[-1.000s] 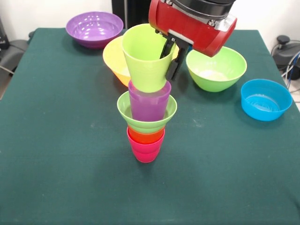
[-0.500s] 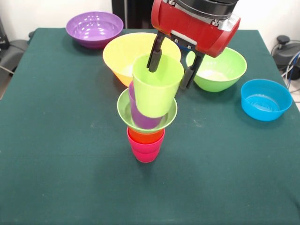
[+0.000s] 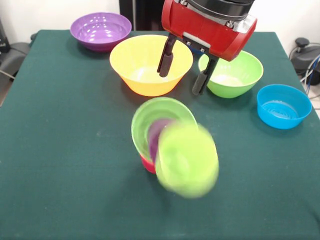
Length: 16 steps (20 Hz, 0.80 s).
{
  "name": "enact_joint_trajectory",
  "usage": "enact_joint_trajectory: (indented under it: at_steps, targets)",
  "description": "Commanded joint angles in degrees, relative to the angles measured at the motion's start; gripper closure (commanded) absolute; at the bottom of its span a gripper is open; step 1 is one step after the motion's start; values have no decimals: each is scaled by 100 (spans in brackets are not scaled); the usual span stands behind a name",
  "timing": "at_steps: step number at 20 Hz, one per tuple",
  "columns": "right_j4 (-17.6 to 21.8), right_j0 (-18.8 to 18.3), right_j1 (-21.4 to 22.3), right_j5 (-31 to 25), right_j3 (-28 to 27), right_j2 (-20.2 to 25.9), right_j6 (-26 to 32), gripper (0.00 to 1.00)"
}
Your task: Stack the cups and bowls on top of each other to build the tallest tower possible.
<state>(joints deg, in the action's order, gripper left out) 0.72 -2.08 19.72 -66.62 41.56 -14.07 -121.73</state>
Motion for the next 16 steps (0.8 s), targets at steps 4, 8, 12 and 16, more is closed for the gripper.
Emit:
enact_joint_trajectory:
  at_steps: [4, 8, 12, 16]
  targets:
    - [26, 144, -9, 226, 482, 285, -643, 0]
    - [16, 159, -3, 220, 512, 271, -686, 0]
    - [-21, 167, -21, 159, 503, 237, -818, 0]
    - [-8, 196, -6, 228, 554, 188, -886, 0]
